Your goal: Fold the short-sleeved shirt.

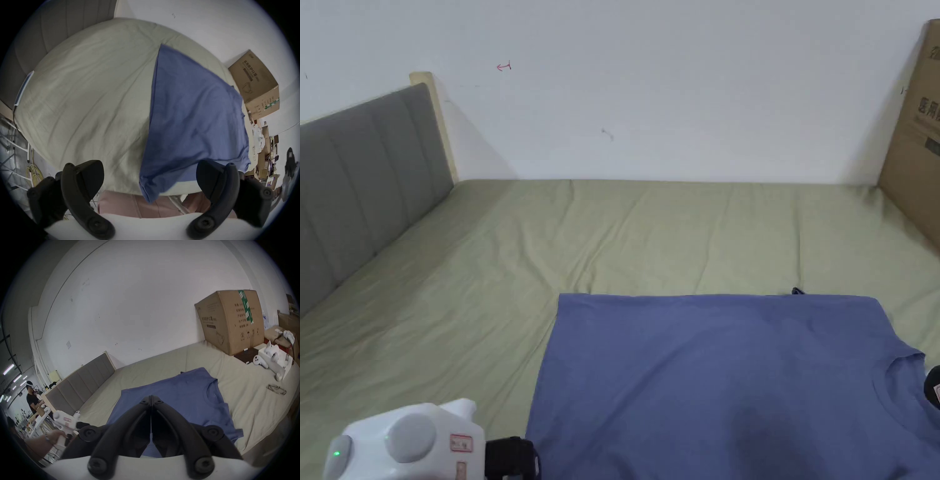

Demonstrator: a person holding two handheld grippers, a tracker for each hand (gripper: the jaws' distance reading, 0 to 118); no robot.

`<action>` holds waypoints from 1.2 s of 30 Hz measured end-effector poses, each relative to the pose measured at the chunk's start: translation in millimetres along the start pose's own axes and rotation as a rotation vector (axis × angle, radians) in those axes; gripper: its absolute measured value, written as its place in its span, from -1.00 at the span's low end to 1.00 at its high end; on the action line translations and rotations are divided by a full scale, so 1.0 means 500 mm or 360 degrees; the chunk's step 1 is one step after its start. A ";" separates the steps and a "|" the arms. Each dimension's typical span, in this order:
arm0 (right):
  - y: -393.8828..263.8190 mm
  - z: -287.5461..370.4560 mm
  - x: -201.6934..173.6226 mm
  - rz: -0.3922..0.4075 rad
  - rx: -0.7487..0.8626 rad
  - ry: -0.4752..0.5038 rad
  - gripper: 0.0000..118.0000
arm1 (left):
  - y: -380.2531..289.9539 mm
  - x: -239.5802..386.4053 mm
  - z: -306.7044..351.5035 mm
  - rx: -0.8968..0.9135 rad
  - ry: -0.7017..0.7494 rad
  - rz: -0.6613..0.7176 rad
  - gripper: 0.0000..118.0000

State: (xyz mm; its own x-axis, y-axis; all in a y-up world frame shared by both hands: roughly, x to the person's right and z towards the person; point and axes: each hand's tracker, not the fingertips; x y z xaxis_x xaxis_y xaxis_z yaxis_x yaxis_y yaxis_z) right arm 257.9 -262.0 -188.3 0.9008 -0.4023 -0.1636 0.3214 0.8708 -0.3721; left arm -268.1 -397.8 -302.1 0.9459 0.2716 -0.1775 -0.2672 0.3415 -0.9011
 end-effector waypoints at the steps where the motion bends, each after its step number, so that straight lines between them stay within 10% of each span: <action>1: 0.000 -0.002 0.003 -0.0020 -0.0012 0.0008 -1.00 | -0.003 0.004 -0.029 -0.0093 0.0024 -0.0010 0.96; 11: -0.011 -0.026 0.022 -0.0052 -0.0107 -0.0006 -1.00 | -0.082 0.078 -0.089 -0.0249 0.0321 -0.0482 0.82; 14: -0.022 -0.027 0.039 -0.0038 -0.0138 -0.0054 -1.00 | -0.103 0.080 -0.058 -0.0095 0.0292 -0.0553 0.18; 16: -0.028 -0.024 0.055 -0.0066 -0.0154 -0.0089 -1.00 | -0.114 0.080 -0.028 -0.0022 0.0240 -0.0548 -0.92; 26: -0.021 -0.044 0.254 -0.0196 -0.0542 -0.0384 -0.95 | -0.092 0.111 0.090 0.0229 -0.0146 -0.0412 -0.96; 28: -0.036 -0.074 0.310 -0.0299 -0.0814 -0.0453 -0.55 | -0.079 0.115 0.114 0.0257 -0.0177 -0.0391 -0.96; 30: -0.081 -0.111 0.353 -0.0331 -0.1098 -0.0589 0.86 | -0.074 0.116 0.131 0.0293 -0.0180 -0.0389 -0.96; 36: -0.179 -0.173 0.374 -0.0037 -0.1416 -0.0687 0.96 | -0.068 0.128 0.137 0.0294 -0.0127 -0.0374 -0.96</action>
State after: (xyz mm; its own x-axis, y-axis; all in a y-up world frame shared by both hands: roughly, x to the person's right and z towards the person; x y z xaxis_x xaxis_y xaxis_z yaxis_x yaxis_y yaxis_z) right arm 372.5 -439.6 -264.6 0.9831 -0.1248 0.1339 0.1629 0.2631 -0.9509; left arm -211.0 -330.4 -255.9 0.9702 0.2332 0.0657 -0.0785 0.5591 -0.8254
